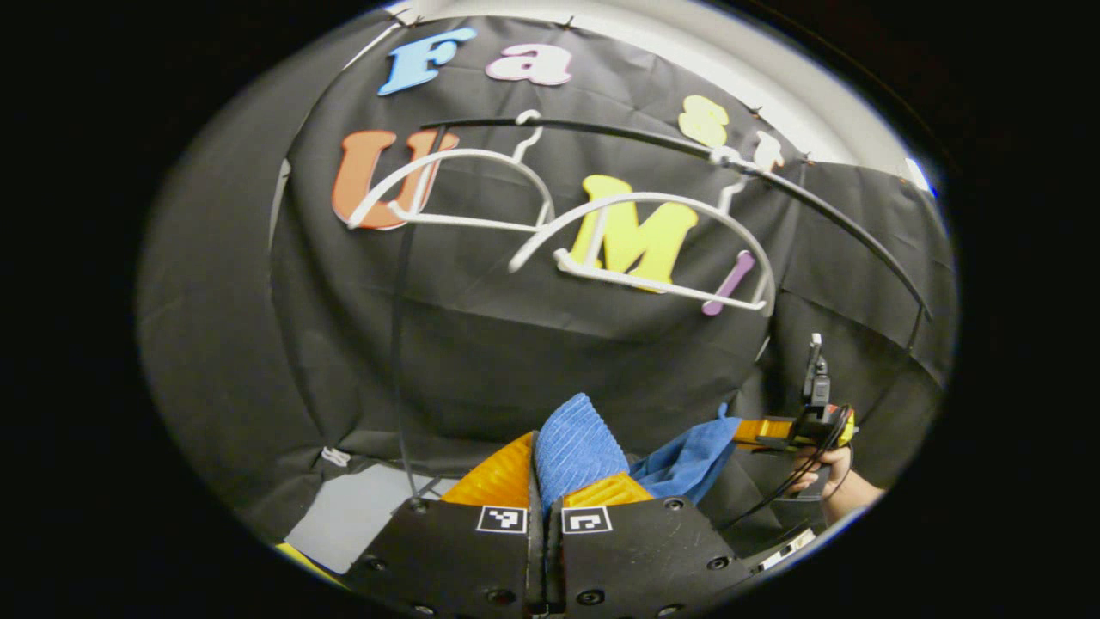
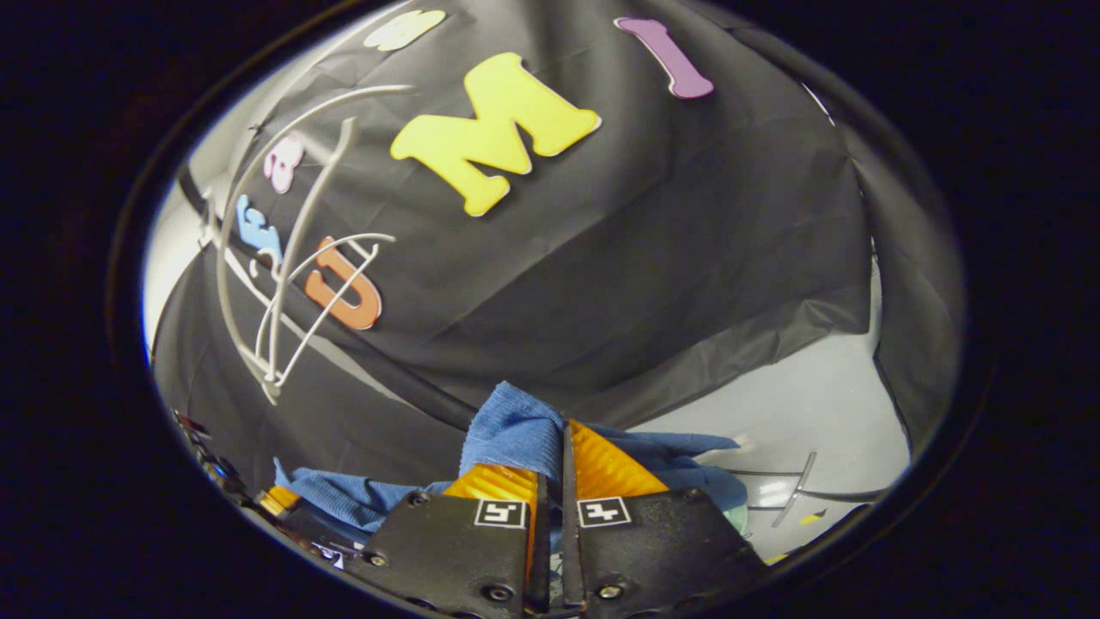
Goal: Grasp the clothes on the hanger with both hands and then place them into the laundry hamper below.
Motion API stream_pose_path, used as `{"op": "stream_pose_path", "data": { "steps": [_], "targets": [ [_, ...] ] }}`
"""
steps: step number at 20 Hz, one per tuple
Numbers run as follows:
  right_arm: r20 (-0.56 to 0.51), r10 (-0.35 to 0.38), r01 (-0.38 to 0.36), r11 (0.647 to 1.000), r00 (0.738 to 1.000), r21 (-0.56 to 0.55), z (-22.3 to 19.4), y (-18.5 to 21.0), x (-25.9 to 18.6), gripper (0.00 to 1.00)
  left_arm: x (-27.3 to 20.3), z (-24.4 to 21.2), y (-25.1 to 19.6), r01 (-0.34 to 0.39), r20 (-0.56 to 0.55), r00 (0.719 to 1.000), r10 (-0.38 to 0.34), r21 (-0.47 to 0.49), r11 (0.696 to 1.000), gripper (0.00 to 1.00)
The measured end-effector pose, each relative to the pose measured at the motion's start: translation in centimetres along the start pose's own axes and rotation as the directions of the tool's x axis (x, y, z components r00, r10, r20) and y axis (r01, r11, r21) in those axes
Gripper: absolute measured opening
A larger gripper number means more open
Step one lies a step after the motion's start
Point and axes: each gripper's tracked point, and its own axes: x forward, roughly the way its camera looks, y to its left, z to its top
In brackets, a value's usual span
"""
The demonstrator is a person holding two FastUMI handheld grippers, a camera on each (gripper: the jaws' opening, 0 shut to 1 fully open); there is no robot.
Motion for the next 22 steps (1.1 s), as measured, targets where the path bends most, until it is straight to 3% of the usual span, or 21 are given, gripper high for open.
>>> {"op": "stream_pose_path", "data": {
  "steps": [5,6,7,13,15,16,18,20,21,22],
  "targets": [
    [0.038,0.058,-0.054,0.994,0.998,-0.090,-1.2,5.3,-4.1,0.09,-2.1,2.8,-6.8,0.159,0.046,0.985,-0.164,0.095,0.983,0.01],
    [0.046,0.066,-0.062,0.993,0.997,-0.098,-1.4,6.2,-5.0,0.09,-2.5,3.3,-7.9,0.187,0.053,0.980,-0.194,0.110,0.976,0.06],
    [0.052,0.082,-0.076,0.991,0.995,-0.107,-1.5,7.3,-5.6,0.09,-2.4,3.7,-8.7,0.216,0.059,0.973,-0.225,0.125,0.968,0.01],
    [0.095,0.146,-0.134,0.984,0.985,-0.120,-2.1,12.5,-9.5,0.09,-4.2,5.4,-13.7,0.354,0.076,0.926,-0.369,0.163,0.921,0.01],
    [0.104,0.164,-0.151,0.981,0.981,-0.124,-2.6,14.0,-10.5,0.09,-4.8,5.4,-14.4,0.382,0.073,0.915,-0.396,0.160,0.910,0.01],
    [0.110,0.173,-0.159,0.979,0.979,-0.124,-3.0,14.5,-10.9,0.09,-5.0,5.3,-14.7,0.398,0.071,0.908,-0.412,0.160,0.904,0.07],
    [0.120,0.181,-0.169,0.980,0.976,-0.107,-4.0,14.8,-11.2,0.09,-5.1,4.5,-15.2,0.420,0.054,0.899,-0.434,0.166,0.892,0.01],
    [0.116,0.141,-0.131,0.987,0.983,-0.094,-5.3,13.4,-10.5,0.09,-4.8,3.2,-14.7,0.412,0.027,0.906,-0.422,0.172,0.895,0.01],
    [0.107,0.121,-0.113,0.990,0.987,-0.081,-6.0,12.7,-10.1,0.09,-4.3,2.0,-14.4,0.410,0.002,0.910,-0.415,0.159,0.898,0.07],
    [0.094,0.110,-0.104,0.992,0.989,-0.071,-6.8,12.1,-9.5,0.09,-3.6,0.7,-14.1,0.411,-0.019,0.911,-0.413,0.143,0.900,0.01]
  ]
}}
